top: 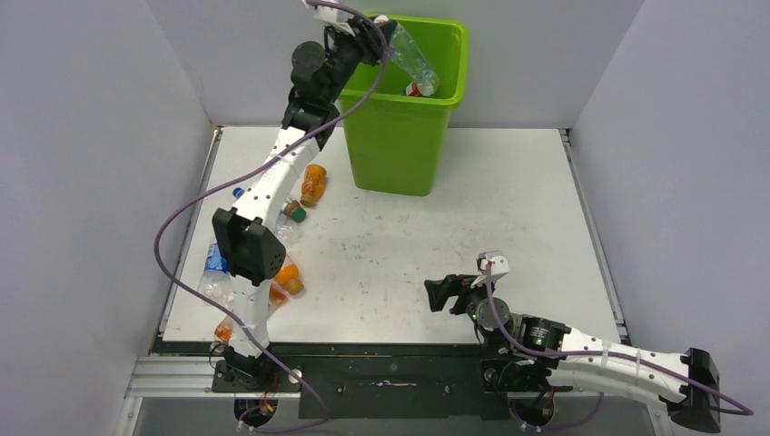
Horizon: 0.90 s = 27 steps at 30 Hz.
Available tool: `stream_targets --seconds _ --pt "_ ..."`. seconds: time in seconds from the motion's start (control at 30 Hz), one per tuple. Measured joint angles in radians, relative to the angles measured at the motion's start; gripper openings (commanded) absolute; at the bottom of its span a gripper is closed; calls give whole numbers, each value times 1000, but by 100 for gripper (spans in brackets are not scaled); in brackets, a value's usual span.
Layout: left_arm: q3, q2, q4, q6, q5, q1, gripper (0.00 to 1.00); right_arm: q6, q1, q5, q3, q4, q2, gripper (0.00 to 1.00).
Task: Put the plastic bottles in the bin
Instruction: Place the plastic bottle in the trash bin.
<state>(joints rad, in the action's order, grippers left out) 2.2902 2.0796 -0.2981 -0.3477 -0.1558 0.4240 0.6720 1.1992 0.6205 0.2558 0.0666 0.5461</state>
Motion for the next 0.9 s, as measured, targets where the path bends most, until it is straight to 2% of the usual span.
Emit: stream_targets --seconds 0.17,0.2,0.23,0.4,0.5,0.7,0.9 --pt "0 52 55 23 26 38 75 -2 0 30 0 25 -27 90" --pt "0 55 57 29 28 41 94 -2 0 35 0 28 -27 90" --pt "0 56 58 32 28 44 97 -2 0 38 0 32 -27 89" --pt "-14 37 42 38 58 62 96 -1 0 46 0 58 -37 90" --pt "-137 -57 -3 52 89 86 96 -1 0 46 0 67 -37 90" --pt "-520 -410 -118 129 156 156 96 -2 0 79 27 85 -24 90" --pt "-841 -824 -73 208 295 157 96 -58 -1 80 33 29 -45 90"
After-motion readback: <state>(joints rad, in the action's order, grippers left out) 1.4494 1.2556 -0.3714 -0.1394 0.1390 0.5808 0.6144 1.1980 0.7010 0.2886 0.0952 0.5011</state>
